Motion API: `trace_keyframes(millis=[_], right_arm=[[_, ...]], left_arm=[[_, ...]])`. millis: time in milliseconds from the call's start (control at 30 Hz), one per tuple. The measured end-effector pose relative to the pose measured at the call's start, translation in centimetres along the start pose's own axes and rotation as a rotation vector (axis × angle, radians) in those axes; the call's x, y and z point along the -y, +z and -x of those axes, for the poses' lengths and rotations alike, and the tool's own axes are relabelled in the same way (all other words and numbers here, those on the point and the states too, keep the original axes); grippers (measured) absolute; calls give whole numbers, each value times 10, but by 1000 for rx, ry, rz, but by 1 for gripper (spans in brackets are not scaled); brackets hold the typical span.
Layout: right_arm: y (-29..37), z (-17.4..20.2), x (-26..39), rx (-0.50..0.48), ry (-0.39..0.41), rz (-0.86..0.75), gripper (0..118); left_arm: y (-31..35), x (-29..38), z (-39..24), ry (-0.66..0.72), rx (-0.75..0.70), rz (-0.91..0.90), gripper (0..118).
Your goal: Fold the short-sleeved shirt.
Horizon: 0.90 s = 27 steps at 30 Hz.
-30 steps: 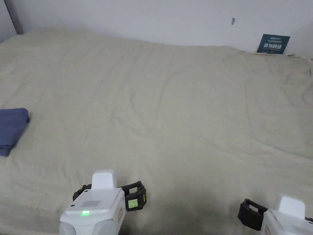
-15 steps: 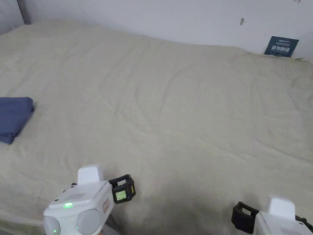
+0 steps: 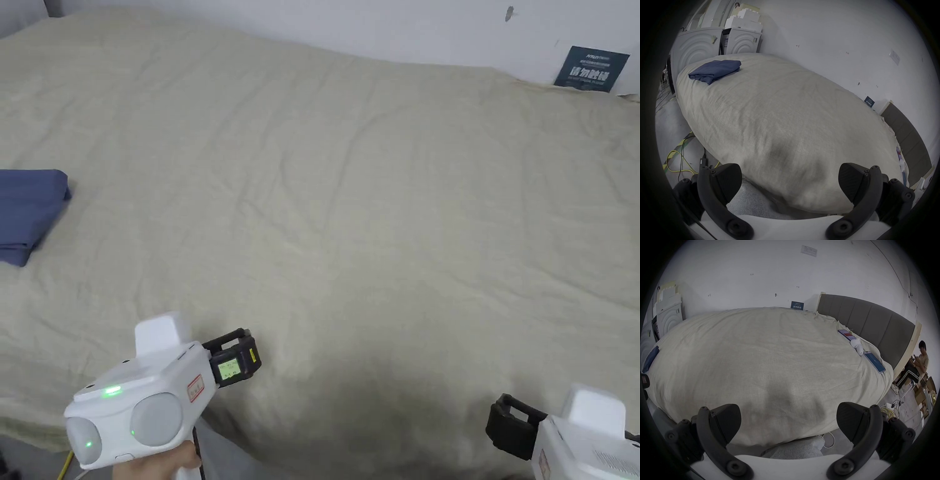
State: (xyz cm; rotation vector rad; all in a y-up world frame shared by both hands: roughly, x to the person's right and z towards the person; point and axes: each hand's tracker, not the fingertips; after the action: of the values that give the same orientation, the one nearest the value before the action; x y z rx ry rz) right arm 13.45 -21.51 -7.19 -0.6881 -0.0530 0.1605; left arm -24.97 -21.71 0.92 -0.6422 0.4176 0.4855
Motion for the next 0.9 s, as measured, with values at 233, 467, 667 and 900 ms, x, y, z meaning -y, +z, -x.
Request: trace_keyframes(millis=[233,467,667,900], right_arm=[[-1,2,0,-2,14,2,116],[-1,-1,0,-2,5,2,116],[-2,-1,0,0,1,11,116],[-3,4,1,7,35,19,116]], left_arm=[[-2,6,-18,-118,-5,7,118],[-7,10,-35,-235,-33,54,118],[-11,17,-50,-339,-30,78,118],[-17,18,-51,-369,-47,111,118]])
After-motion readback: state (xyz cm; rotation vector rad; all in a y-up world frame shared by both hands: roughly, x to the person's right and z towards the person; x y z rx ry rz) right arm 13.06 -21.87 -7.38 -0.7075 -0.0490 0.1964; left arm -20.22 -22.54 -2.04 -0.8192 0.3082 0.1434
